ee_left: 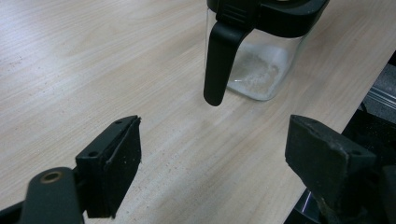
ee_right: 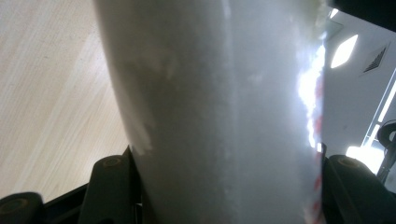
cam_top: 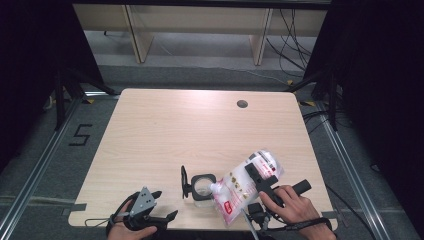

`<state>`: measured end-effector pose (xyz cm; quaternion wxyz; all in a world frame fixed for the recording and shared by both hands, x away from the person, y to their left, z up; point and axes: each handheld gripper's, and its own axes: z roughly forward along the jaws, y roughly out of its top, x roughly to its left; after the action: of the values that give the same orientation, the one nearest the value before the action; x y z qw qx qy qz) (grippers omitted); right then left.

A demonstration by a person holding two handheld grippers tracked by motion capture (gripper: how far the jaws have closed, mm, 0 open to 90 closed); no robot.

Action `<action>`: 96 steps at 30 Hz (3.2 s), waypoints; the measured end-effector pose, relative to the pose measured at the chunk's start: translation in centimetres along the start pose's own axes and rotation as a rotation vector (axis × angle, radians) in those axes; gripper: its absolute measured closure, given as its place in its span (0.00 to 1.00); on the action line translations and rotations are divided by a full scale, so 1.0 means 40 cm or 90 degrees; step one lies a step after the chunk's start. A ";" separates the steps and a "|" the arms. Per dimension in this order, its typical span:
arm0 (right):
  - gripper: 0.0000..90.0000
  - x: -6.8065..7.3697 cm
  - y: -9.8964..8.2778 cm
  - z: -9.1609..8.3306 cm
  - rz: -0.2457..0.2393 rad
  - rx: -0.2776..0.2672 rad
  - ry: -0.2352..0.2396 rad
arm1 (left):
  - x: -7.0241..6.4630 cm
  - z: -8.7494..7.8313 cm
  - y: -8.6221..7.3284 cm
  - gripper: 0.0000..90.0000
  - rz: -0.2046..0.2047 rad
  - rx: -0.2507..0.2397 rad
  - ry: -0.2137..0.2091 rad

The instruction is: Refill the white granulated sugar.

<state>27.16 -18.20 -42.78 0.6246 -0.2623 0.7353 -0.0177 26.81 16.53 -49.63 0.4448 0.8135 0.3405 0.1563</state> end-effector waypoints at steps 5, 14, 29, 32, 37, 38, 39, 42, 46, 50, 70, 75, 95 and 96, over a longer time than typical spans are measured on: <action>0.48 -0.007 -0.005 0.001 -0.011 -0.003 -0.005 | 0.009 -0.005 0.001 0.20 0.028 0.018 0.003; 0.48 -0.007 -0.001 0.015 -0.004 -0.003 0.001 | 0.008 -0.001 0.000 0.20 0.021 0.017 0.005; 0.48 -0.007 -0.018 0.018 0.016 -0.008 -0.003 | 0.004 -0.002 -0.002 0.20 -0.003 0.008 0.008; 0.48 -0.007 -0.023 0.014 0.020 -0.001 -0.002 | 0.011 -0.004 0.000 0.20 0.021 0.019 0.006; 0.48 -0.008 -0.025 0.007 0.025 -0.002 -0.005 | 0.011 -0.005 -0.001 0.20 0.021 0.019 0.010; 0.48 -0.012 -0.023 0.007 0.010 -0.010 -0.005 | 0.010 -0.006 0.000 0.20 0.023 0.022 0.014; 0.48 -0.011 -0.021 0.005 0.010 -0.007 -0.005 | 0.006 -0.003 -0.002 0.20 0.005 0.011 0.009; 0.48 -0.011 -0.014 0.002 0.011 -0.009 -0.006 | 0.003 -0.001 -0.002 0.20 -0.007 0.007 0.005; 0.48 -0.016 -0.006 0.000 -0.003 -0.019 -0.010 | 0.007 -0.004 -0.001 0.20 0.009 0.013 0.011; 0.48 -0.016 -0.004 0.000 -0.006 -0.016 -0.010 | 0.007 -0.002 -0.002 0.20 0.006 0.009 0.007; 0.48 -0.016 -0.008 -0.003 0.020 -0.018 -0.013 | 0.006 -0.005 -0.002 0.20 -0.004 0.005 0.011; 0.48 -0.017 -0.009 -0.004 0.025 -0.018 -0.011 | 0.004 -0.003 -0.002 0.20 -0.001 0.005 0.007; 0.48 -0.029 -0.026 -0.007 -0.007 -0.033 -0.025 | 0.006 0.000 -0.001 0.20 0.001 0.012 0.009; 0.48 -0.020 -0.026 -0.010 0.021 -0.017 -0.020 | 0.005 0.000 -0.001 0.20 -0.001 0.010 0.009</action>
<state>27.21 -18.88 -41.61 0.6324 -0.2592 0.7300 0.0065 26.96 16.69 -49.67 0.4363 0.8155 0.3452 0.1593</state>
